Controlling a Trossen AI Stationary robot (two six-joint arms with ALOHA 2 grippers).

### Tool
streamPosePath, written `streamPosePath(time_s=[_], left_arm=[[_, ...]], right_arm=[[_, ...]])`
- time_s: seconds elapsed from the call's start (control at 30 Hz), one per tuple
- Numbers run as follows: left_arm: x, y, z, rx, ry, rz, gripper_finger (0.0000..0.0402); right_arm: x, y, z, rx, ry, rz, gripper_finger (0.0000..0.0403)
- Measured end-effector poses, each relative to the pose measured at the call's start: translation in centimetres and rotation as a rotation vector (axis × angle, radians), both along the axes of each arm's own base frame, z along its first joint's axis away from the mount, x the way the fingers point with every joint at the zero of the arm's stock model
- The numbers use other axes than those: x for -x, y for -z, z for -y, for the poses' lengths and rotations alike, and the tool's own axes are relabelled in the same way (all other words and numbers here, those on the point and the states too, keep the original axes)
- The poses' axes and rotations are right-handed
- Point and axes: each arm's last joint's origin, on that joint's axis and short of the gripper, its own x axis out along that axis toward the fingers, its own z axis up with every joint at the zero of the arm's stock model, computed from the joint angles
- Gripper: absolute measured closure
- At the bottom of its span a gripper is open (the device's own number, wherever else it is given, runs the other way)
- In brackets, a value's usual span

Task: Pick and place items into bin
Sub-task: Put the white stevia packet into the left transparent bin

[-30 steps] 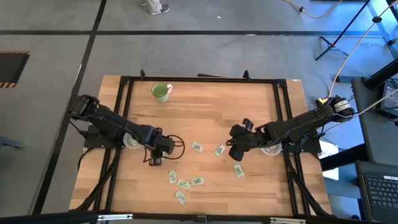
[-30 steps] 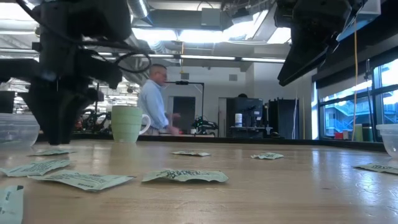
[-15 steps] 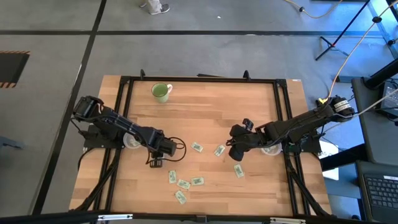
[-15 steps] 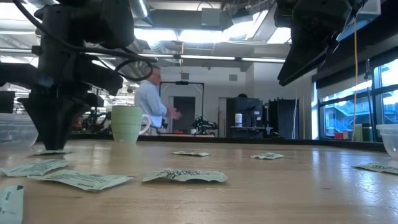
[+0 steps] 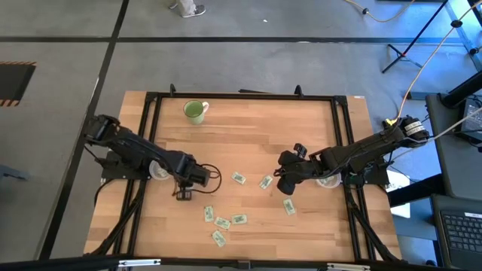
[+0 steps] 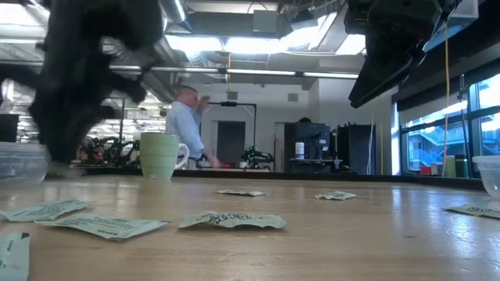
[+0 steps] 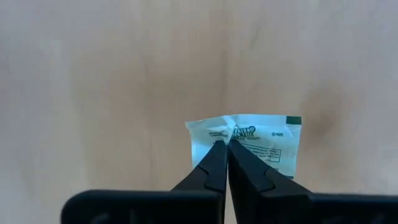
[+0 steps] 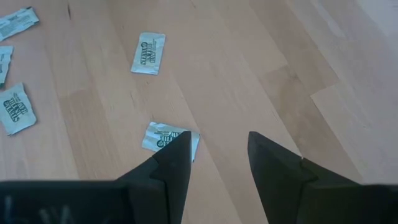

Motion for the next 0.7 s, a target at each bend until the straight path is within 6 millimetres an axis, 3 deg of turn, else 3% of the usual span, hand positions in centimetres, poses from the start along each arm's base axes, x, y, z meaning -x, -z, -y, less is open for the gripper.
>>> streamPosePath(time_s=[0.23,0.4,0.53,0.7], left_arm=[[3.1,-4.7,-1.1,-0.044,-0.195,0.023,0.0398],[5.6,-6.3,-1.9,-0.116,-0.342,-0.007,0.0398],[7.0,-6.2,-2.2,-0.127,-0.414,-0.033,0.0398],[8.7,-4.1,-2.6,-0.132,-0.474,-0.104,0.0398]], right_arm=[[0.0,0.0,0.0,0.000,0.000,-0.001,0.0242],[0.0,0.0,0.0,0.001,0.000,-0.002,0.0242],[0.0,0.0,0.0,0.000,0.001,-0.001,0.0242],[0.0,0.0,0.0,0.000,0.000,-0.002,0.0242]])
